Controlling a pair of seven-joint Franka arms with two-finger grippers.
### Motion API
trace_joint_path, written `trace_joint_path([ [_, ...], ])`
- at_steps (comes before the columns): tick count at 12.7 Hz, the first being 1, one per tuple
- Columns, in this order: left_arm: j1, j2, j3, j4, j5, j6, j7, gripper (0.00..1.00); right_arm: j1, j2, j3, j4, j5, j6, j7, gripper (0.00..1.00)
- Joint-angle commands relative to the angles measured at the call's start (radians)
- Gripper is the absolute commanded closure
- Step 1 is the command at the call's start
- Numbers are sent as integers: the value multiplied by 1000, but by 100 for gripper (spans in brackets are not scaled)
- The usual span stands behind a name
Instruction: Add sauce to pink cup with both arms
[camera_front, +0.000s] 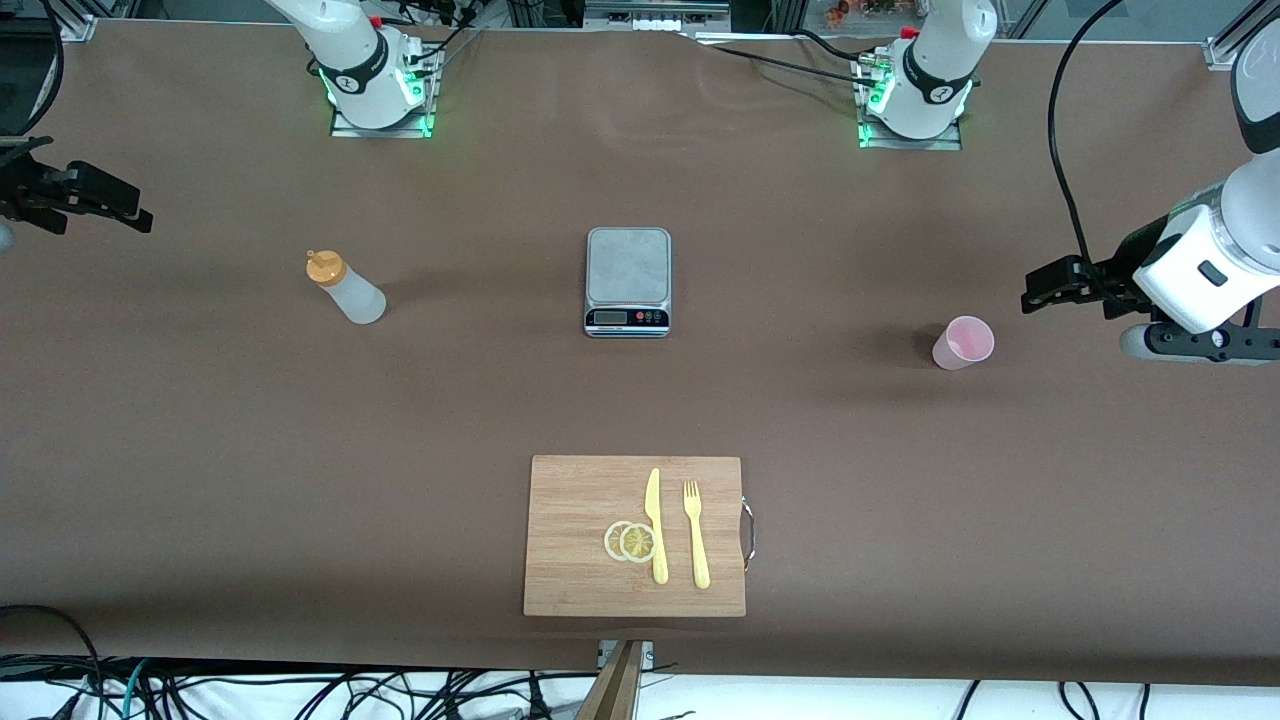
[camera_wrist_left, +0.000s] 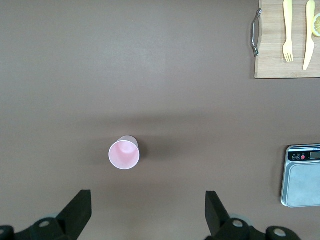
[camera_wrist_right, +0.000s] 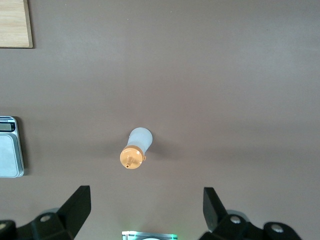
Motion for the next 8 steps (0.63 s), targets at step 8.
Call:
trace_joint_path([
  [8,-1,15,-2,31,16,-9,-1,0,2,-6,22,16,0,-11,-9,1],
])
